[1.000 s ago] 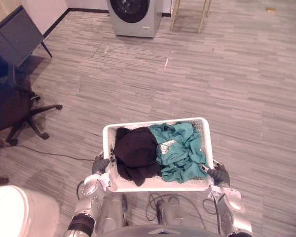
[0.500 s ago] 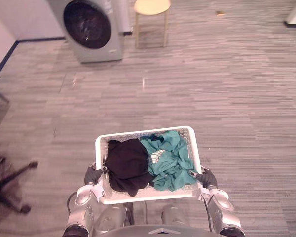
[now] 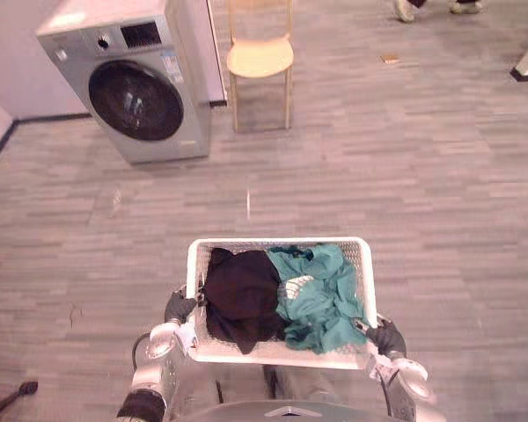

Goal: Pick up the laundry basket with both hands and put the clothes into the washing machine.

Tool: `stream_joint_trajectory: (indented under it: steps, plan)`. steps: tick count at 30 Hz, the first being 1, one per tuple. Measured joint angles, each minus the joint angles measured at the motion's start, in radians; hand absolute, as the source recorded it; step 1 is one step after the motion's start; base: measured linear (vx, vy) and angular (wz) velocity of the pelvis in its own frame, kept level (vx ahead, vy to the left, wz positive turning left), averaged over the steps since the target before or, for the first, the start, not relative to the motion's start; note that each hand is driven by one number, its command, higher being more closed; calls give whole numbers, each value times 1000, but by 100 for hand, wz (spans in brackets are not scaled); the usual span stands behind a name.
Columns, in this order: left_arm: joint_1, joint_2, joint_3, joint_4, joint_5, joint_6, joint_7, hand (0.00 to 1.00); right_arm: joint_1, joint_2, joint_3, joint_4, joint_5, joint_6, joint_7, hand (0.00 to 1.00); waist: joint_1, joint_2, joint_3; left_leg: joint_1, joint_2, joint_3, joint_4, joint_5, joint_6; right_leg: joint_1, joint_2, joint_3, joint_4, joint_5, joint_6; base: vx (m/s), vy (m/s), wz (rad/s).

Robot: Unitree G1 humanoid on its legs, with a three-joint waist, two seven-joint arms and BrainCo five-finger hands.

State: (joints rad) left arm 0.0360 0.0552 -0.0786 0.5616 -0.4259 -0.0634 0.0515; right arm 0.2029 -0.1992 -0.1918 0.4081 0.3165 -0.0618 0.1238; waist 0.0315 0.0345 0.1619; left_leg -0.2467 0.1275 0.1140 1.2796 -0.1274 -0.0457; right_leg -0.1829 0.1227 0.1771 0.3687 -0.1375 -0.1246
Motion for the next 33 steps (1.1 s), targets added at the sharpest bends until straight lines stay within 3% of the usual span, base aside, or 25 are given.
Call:
stream_joint_trajectory:
  steps: [2,3,5,6,7,8,10,11,12,13,14,16,17,18,20,21,24,25,26,27,28,29,30,32,33]
  plan:
    - [1,-3,10,0,-12,0,1,100,-34,-16,21,2,0,2,-2,100,23,-7,5,-110,-6,27,-103,-16,30,48,-12,47,-6,-46,-20,396,-27,-68]
    - [7,-3,12,0,-15,0,1,100,-44,-24,23,3,0,3,-2,100,22,-6,5,-153,-31,28,-281,-19,31,83,-25,63,-11,-71,-9,453,-13,-50]
    - [23,-7,11,-3,-22,-1,1,100,-45,-29,27,19,-1,5,-2,100,22,10,-1,-154,-75,16,-719,0,-20,154,-30,97,-61,-104,12,598,26,-43]
    - [38,-19,12,-3,-22,-1,2,100,-52,-48,28,45,-1,4,-2,100,27,38,-21,-144,-99,-15,-1048,65,-83,201,-22,121,-120,-104,13,657,86,-51]
    - [40,-41,11,-2,-22,1,5,100,-59,-70,28,62,-1,5,-2,100,43,73,-39,-181,-99,-29,-1159,94,-103,239,-2,140,-166,-113,13,810,173,-60]
    - [39,-45,11,-2,-21,1,8,100,-68,-75,27,81,-2,5,-2,100,50,76,-40,-200,-105,-10,-1158,103,-89,266,-2,152,-178,-131,8,732,222,-60]
    - [41,-39,1,3,-1,5,8,100,-50,-71,28,97,-9,6,-2,100,48,43,-56,-169,-167,137,-1163,173,15,360,-38,174,-140,-209,47,837,245,-47]
    - [71,-46,-4,3,0,6,8,100,-20,-68,26,98,-11,4,0,100,48,49,-93,-128,-201,183,-1165,298,130,349,-10,175,34,-264,148,924,235,0]
    - [78,-20,-16,23,7,9,7,100,-2,-15,8,138,-13,3,-4,100,12,-18,-131,-82,-291,159,-1144,309,218,287,-27,140,294,-252,236,894,206,45]
    - [72,-16,-28,25,27,13,8,100,16,-6,-7,143,-18,4,-3,100,0,-33,-142,-58,-319,100,-1149,280,235,247,-27,114,414,-181,309,828,138,110]
    - [46,1,-54,24,41,14,6,100,31,-2,-20,160,-34,7,-1,100,-22,-56,-131,12,-359,55,-1169,247,209,166,-40,69,628,-55,344,777,97,103]
    - [35,3,-59,37,41,20,6,100,27,2,-24,155,-48,6,5,100,-40,-55,-123,107,-385,2,-1178,188,214,24,-67,2,838,-105,249,737,87,72]
    - [15,6,-63,44,41,25,7,100,26,6,-27,155,-48,5,6,100,-55,-35,-100,182,-381,-41,-1188,155,223,-62,-85,-43,873,-160,175,649,65,64]
    - [-2,17,-72,44,42,24,7,100,33,8,-27,150,-47,4,10,100,-67,-16,-87,246,-371,-90,-1201,131,230,-152,-93,-53,832,-207,136,825,30,79]
    - [-33,28,-78,47,41,23,8,100,36,19,-34,94,-45,-4,20,100,-84,-2,-75,300,-355,-122,-1200,99,239,-249,-81,0,672,-222,150,551,-37,63]
    - [-70,27,-74,52,34,22,8,100,40,32,-54,47,-44,-5,25,100,-91,11,-64,345,-335,-150,-1194,54,233,-291,-74,47,475,-192,185,447,-136,63]
    - [-115,36,-82,52,35,0,-6,100,63,70,-89,3,-29,-1,28,100,-86,-22,-56,455,-316,-211,-1198,-54,200,-295,-114,126,-45,42,245,626,-267,59]
    - [-112,31,-87,59,35,-1,-12,100,68,63,-90,1,-27,-1,28,100,-96,-23,-59,506,-302,-246,-1192,-103,202,-297,-107,131,11,145,249,624,-304,60]
    - [-110,22,-95,66,35,-1,-12,100,82,63,-96,1,-27,2,28,100,-105,-17,-63,520,-293,-255,-1179,-118,201,-298,-95,123,47,166,229,486,-226,77]
    - [-112,5,-98,85,37,2,-11,100,82,60,-117,1,-9,4,23,100,-116,-1,-61,507,-284,-222,-1077,-127,197,-289,-112,73,104,158,190,557,-252,82]
    - [-111,-21,-99,90,37,7,-11,100,77,48,-137,-3,-4,8,20,100,-117,15,-61,432,-249,-164,-896,-117,157,-259,-114,36,112,117,166,644,-299,93]
    - [-114,-27,-99,89,37,7,-11,100,80,42,-136,-4,2,14,19,100,-117,22,-59,385,-224,-129,-767,-94,101,-234,-117,12,117,95,150,616,-327,99]
    - [-114,-27,-97,89,37,8,-12,100,89,31,-124,-12,10,24,20,100,-113,24,-49,290,-148,-74,-508,-3,6,-171,-117,-50,124,51,131,499,-307,89]
    - [-89,-27,-83,87,35,8,-13,100,108,20,-101,-50,10,37,19,100,-93,20,-42,185,-1,16,-230,40,13,-67,-108,-131,124,-19,93,423,-334,82]
    - [-72,-29,-81,87,21,9,-12,100,101,4,-93,-57,9,38,19,100,-70,-5,-37,145,25,44,-207,39,24,-11,-126,-142,110,-49,88,367,-296,55]
